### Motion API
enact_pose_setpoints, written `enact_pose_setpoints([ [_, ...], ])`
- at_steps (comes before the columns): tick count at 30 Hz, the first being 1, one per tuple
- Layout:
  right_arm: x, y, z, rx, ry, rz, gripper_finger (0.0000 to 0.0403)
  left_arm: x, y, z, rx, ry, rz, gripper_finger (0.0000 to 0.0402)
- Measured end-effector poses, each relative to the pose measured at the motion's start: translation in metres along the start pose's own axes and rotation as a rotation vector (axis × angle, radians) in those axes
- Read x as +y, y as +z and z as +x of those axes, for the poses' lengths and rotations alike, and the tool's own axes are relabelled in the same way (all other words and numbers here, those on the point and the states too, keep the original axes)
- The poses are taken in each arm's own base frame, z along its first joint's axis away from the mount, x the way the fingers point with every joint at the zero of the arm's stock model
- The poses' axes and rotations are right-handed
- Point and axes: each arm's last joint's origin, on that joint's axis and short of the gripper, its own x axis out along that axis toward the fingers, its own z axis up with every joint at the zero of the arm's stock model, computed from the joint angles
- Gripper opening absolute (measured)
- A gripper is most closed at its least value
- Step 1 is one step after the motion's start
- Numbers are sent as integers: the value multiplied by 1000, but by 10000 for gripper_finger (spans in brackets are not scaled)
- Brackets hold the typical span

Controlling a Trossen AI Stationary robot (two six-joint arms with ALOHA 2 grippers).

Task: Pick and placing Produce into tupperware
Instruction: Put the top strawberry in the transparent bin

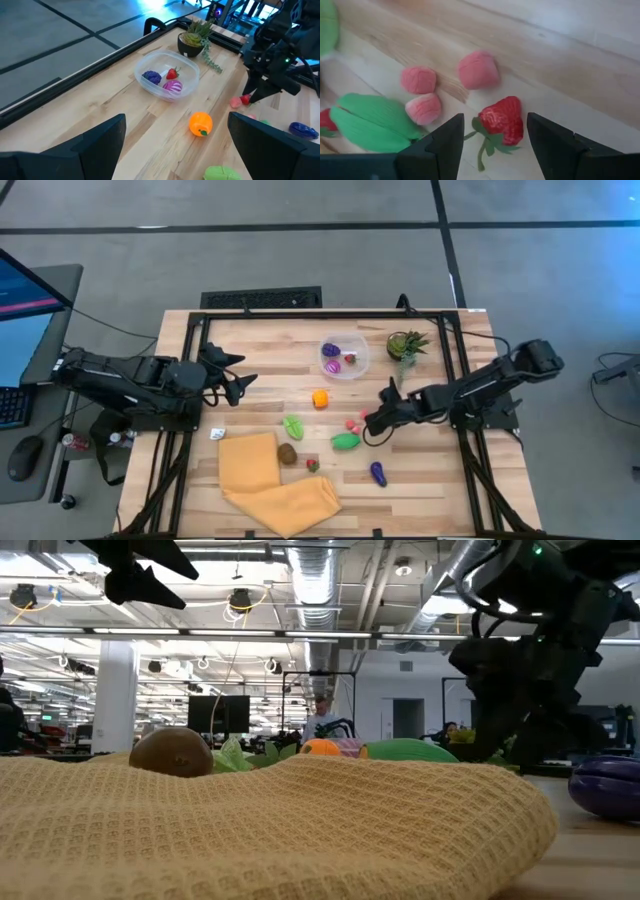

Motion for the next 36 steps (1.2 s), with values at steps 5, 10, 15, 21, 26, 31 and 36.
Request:
enact_pose_setpoints([
  [5,2,-1,6,9,-24,-4,240,0,0,0,3,1,2,341],
  [10,3,-2,8,14,-41,-11,240,0,0,0,3,2,2,341],
  [15,2,-3,8,14,-50,-17,229,0,0,0,3,2,2,341],
  [21,1,-3,8,17,-60,-18,185,0,0,0,3,2,2,341],
  [26,1,-3,8,17,-61,-19,164,0,0,0,3,3,2,341],
  [31,1,-3,8,18,-61,-20,192,0,0,0,2,3,2,341],
  [36,1,-3,8,19,-59,-19,213,0,0,0,1,4,2,341],
])
